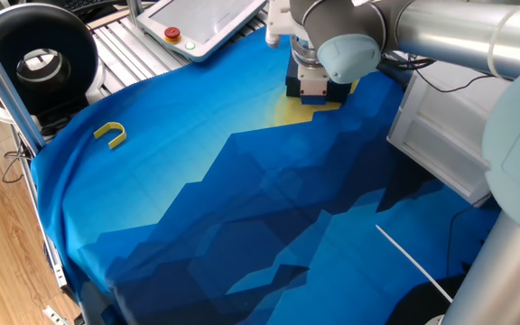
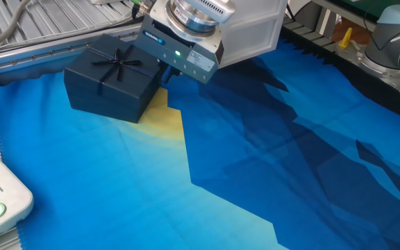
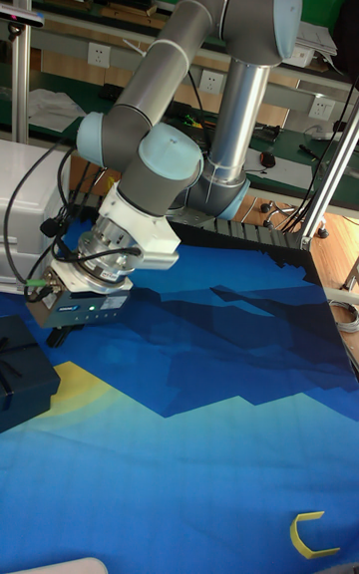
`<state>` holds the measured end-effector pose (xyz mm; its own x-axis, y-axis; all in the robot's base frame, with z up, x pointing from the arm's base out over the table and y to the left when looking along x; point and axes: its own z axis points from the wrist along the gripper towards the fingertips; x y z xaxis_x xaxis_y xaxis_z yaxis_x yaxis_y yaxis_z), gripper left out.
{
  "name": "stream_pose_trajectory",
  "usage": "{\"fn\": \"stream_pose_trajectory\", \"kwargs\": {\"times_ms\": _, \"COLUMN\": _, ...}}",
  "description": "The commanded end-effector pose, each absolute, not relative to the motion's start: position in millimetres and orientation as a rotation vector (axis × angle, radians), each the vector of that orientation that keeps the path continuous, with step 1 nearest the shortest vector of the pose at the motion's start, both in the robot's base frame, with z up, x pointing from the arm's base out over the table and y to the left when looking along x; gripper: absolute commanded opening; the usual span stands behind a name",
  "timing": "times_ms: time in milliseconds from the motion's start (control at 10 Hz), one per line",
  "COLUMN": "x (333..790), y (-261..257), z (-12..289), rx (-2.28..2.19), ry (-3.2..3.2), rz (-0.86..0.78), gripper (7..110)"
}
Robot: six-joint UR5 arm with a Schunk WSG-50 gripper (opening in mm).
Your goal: Slide the outer casing onto the gift box
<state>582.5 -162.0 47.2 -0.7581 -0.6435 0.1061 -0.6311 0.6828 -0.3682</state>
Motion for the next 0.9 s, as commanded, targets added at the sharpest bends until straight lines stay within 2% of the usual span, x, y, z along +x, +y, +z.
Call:
{"fn": "stream_pose_trajectory", "kwargs": {"times_ms": 0, "x": 582, "y": -151, "z": 27, "rx": -1.053, "ry": 2.888, "rz": -0.493, "gripper": 7}}
{"fn": "stream_pose_trajectory", "kwargs": {"times_ms": 800, "x": 591, "y": -174, "z": 40, "rx": -1.148, "ry": 2.821, "rz": -0.6, "gripper": 7}}
